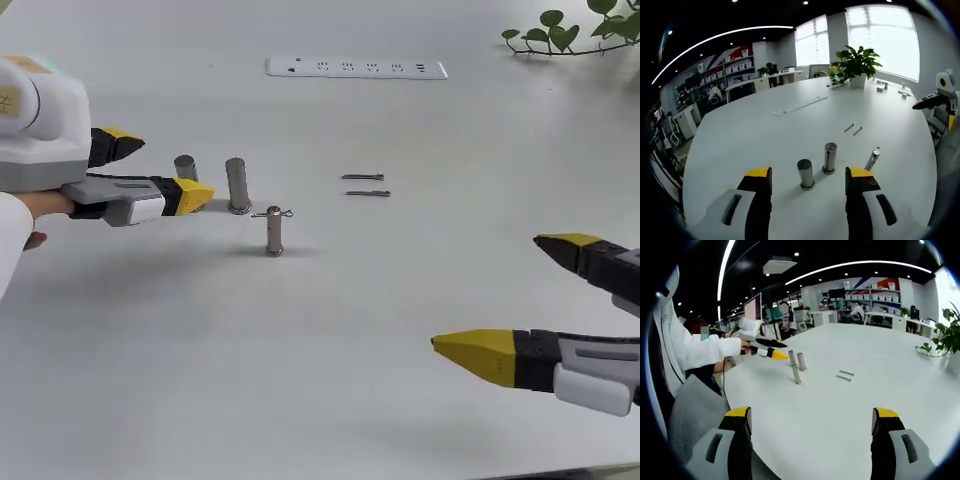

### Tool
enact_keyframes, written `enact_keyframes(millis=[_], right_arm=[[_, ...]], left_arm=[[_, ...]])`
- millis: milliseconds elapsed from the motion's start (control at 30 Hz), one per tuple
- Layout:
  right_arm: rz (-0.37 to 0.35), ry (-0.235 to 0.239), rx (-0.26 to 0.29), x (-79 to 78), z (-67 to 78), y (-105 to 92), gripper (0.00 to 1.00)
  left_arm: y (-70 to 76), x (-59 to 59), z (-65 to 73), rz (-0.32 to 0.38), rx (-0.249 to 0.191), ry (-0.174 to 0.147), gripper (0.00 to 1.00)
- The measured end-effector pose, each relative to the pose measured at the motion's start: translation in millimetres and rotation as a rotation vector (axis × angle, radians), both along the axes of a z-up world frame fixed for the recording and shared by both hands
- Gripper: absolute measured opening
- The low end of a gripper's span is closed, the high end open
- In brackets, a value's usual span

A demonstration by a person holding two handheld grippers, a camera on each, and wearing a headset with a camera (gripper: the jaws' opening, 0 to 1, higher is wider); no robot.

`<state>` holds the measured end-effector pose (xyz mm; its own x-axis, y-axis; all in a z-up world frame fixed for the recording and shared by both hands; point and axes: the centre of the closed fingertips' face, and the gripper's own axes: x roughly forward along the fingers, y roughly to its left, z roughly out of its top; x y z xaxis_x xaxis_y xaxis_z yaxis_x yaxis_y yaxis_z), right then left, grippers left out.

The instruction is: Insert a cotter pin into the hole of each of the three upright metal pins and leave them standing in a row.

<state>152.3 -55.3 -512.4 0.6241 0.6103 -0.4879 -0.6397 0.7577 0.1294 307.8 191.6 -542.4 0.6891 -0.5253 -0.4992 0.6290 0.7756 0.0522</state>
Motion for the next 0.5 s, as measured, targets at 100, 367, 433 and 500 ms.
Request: enact_keyframes(millis=[100, 367, 433, 500], right_arm=[[-0.017, 0.007, -0.004, -3.3, -0.8, -4.2, 0.98], [-0.054, 0.013, 0.004, -9.0, 2.0, -10.9, 0.98], [-0.060, 0.013, 0.006, -10.3, 2.6, -12.4, 0.98], [-0.070, 0.017, 0.006, -11.9, 2.8, -14.6, 0.98]], left_arm=[[-2.1, 2.9, -4.5, -0.005, 0.007, 0.005, 0.55], [-8.7, 6.8, -18.3, -0.025, 0.011, 0.036, 0.45], [-9.4, 7.9, -21.2, -0.026, 0.008, 0.043, 0.41], [-9.4, 8.9, -24.3, -0.026, 0.018, 0.049, 0.41]])
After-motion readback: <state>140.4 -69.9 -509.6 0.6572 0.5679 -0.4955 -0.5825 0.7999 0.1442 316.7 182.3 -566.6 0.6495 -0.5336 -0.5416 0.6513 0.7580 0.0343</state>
